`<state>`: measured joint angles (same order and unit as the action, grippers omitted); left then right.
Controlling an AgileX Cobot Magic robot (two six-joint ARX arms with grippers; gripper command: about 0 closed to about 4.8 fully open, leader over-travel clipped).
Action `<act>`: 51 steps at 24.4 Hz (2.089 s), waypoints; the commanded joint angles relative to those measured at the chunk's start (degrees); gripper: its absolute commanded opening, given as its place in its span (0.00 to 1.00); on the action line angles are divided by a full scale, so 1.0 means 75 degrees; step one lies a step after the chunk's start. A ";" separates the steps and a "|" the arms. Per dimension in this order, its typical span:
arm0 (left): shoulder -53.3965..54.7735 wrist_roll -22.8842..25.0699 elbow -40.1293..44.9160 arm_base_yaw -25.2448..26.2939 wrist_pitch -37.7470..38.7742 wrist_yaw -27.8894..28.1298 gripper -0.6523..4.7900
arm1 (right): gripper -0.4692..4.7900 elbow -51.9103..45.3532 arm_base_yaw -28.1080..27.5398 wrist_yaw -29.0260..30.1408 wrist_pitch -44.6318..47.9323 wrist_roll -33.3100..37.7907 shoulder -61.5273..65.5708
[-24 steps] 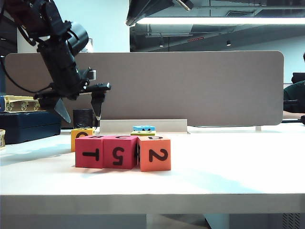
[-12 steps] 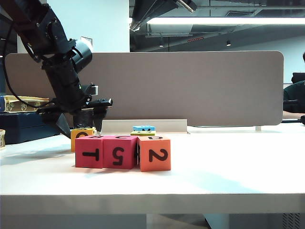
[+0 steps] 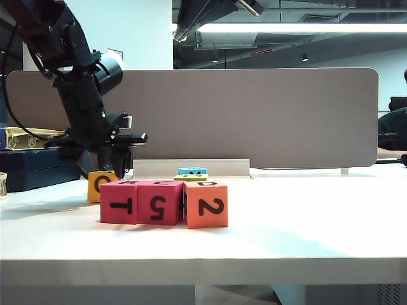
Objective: Select the appropriate blocks from the scattered letter blocks on the table and arrange them in a row to spell out "ABCD".
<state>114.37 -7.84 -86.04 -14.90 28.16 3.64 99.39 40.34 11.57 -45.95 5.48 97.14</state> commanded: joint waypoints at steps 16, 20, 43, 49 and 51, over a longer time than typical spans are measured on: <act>-0.1475 0.1192 0.0443 -0.0006 0.2326 -0.1064 0.55 | 0.08 0.0032 0.0012 -0.0012 0.0067 -0.0023 -0.0047; -0.1533 0.1189 0.0889 -0.0006 0.2264 -0.1259 0.55 | 0.08 0.0032 0.0015 -0.0015 0.0073 -0.0023 -0.0047; -0.1521 0.1134 0.1011 -0.0020 0.2643 -0.2119 0.56 | 0.08 0.0032 0.0015 -0.0009 0.0085 -0.0020 -0.0047; -0.1521 0.1137 0.1011 -0.0020 0.2655 -0.2119 0.57 | 0.08 0.0032 0.0015 -0.0009 0.0058 -0.0020 -0.0047; -0.1521 0.1145 0.1011 -0.0020 0.2655 -0.2119 0.57 | 0.08 0.0032 0.0015 -0.0009 0.0020 -0.0020 -0.0047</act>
<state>103.35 0.45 -78.39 -15.05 47.88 -11.97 99.42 40.34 11.57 -45.98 5.48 97.14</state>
